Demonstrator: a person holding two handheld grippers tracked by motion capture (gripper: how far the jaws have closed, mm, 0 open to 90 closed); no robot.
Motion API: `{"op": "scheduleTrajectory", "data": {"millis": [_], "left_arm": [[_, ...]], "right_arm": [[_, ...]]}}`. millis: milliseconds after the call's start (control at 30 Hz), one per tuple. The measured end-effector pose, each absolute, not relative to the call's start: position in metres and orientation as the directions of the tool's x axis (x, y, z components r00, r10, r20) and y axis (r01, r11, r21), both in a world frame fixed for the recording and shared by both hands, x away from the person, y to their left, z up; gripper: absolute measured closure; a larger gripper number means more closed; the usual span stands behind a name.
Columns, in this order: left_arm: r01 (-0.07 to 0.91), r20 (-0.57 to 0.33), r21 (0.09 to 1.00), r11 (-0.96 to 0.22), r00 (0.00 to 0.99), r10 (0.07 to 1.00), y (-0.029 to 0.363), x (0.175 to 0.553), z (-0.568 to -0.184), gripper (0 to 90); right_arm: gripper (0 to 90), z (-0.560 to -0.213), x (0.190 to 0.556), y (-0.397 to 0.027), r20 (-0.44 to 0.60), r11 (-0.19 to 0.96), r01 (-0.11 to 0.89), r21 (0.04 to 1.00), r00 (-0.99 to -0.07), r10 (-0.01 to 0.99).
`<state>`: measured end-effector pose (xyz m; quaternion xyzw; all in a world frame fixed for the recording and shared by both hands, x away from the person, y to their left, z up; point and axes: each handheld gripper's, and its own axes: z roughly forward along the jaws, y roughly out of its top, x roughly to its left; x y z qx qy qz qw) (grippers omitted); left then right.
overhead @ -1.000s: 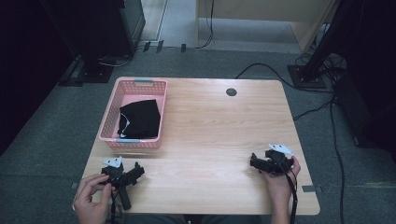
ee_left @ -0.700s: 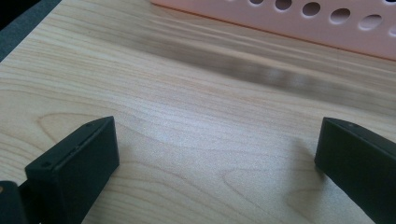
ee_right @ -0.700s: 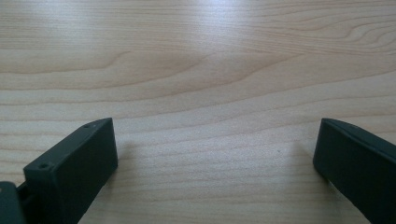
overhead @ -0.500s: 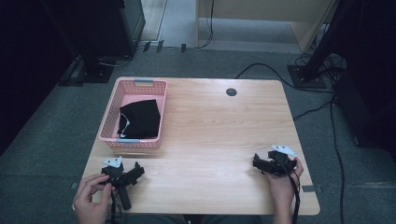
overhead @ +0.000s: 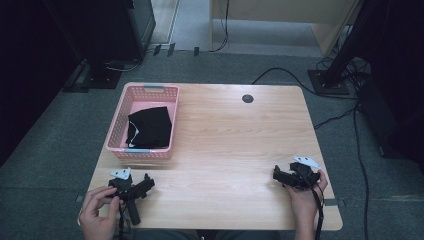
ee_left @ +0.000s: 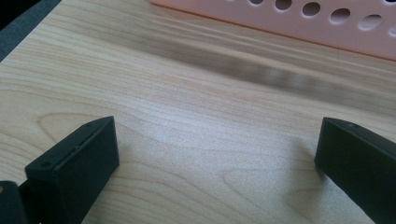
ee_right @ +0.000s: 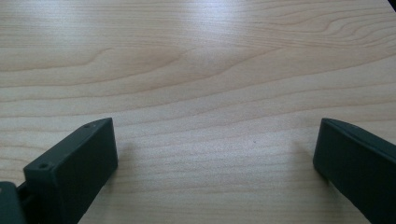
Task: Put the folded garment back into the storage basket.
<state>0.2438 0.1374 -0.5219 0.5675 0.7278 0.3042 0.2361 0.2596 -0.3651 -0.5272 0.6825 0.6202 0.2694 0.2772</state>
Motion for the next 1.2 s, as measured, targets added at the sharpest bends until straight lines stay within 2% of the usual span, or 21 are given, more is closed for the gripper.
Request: {"op": "scheduleTrajectory", "data": {"millis": [1200], "left_arm": [[0.682, 0.001, 0.711, 0.171, -0.244, 0.97, 0.137, 0.244, -0.522, 0.0]], "right_arm": [[0.0, -0.527, 0.241, -0.379, 0.023, -0.064, 0.699, 0.713, 0.067, 0.997]]}}
